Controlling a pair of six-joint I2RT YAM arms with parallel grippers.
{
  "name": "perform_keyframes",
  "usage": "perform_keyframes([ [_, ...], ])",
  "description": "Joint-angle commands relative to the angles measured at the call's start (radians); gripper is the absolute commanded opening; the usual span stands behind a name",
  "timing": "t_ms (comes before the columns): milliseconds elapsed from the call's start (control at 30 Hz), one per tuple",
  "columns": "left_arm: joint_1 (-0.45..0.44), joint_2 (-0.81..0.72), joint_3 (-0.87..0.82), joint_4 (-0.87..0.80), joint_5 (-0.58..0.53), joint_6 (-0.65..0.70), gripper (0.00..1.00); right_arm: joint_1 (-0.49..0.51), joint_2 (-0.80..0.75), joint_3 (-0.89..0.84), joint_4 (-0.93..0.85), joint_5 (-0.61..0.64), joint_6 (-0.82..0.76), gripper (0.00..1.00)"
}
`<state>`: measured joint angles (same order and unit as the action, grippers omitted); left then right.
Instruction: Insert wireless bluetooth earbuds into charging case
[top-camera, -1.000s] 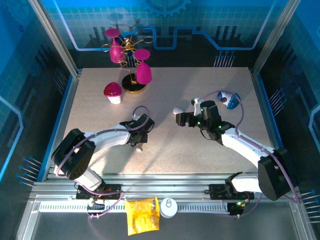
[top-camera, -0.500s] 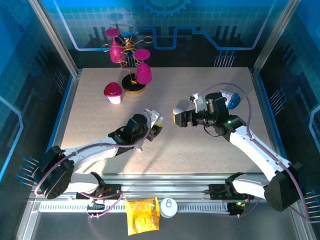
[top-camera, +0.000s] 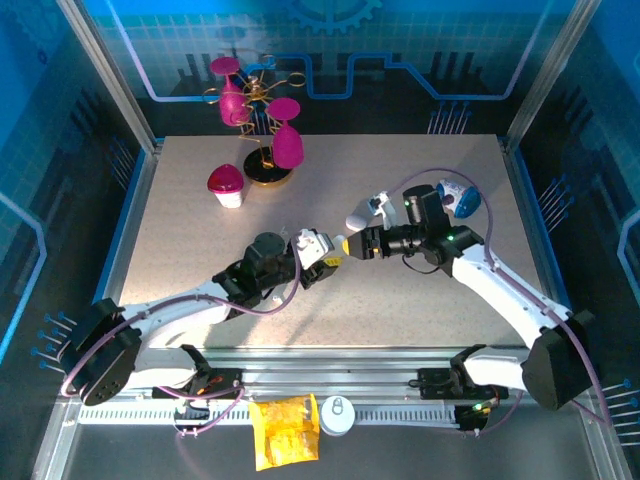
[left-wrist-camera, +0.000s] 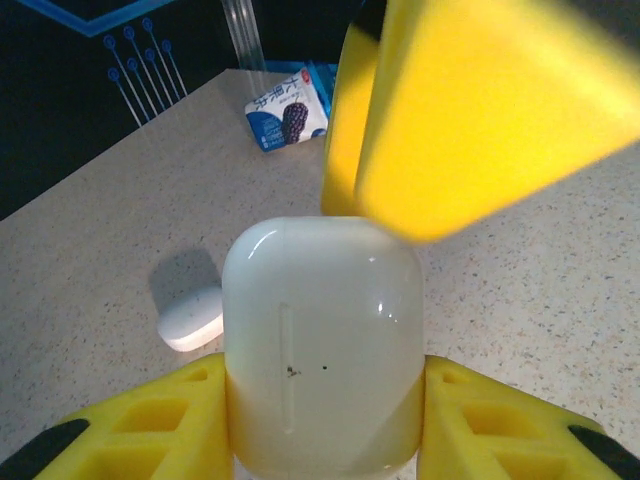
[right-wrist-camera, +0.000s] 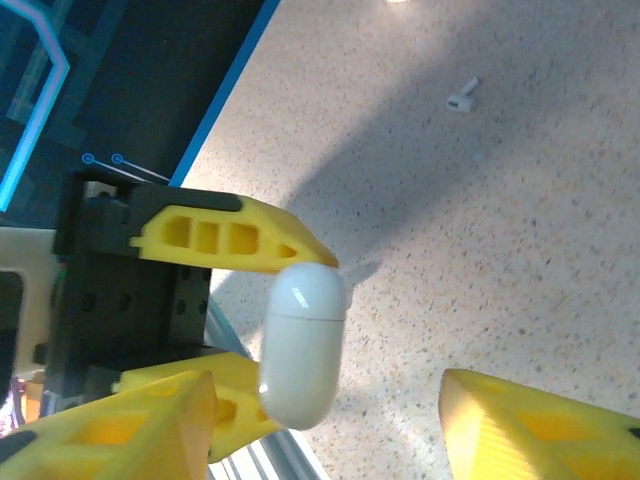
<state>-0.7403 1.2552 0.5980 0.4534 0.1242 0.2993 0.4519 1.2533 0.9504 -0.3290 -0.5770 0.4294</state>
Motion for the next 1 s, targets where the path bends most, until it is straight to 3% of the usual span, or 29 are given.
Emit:
perform_keyframes([
  [0,-0.013,-0.030,-0.013,0.038,0.046,0.044,0.36,0.020,0.019,0.033,-0.008,-0.049,0.007,0.54],
  [100,-0.019,-0.028,-0.019,0.042,0.051,0.058,0.36,0.022,0.029,0.031,0.001,-0.051,0.017,0.43],
  [333,-0.027,-0.023,-0.024,0.064,0.039,0.052,0.36,0.030,0.057,0.030,0.008,-0.069,0.023,0.30],
  [500,-0.031,-0.013,-0.019,0.071,0.010,0.049,0.37,0.031,0.074,0.034,0.008,-0.079,0.036,0.28],
  [633,-0.030,-0.008,-0.022,0.083,0.003,0.039,0.41,0.031,0.069,0.030,0.016,-0.076,0.031,0.14],
  [700,-0.030,-0.010,-0.022,0.083,0.010,0.028,0.48,0.031,0.060,0.027,0.023,-0.079,0.013,0.12],
  [900,-0.027,-0.008,-0.028,0.144,0.032,-0.095,0.89,0.020,-0.012,-0.011,0.109,-0.028,-0.018,0.11],
  [967,-0.014,-0.018,-0.050,0.204,0.052,-0.170,0.94,0.002,-0.054,-0.040,0.164,-0.011,-0.013,0.10],
])
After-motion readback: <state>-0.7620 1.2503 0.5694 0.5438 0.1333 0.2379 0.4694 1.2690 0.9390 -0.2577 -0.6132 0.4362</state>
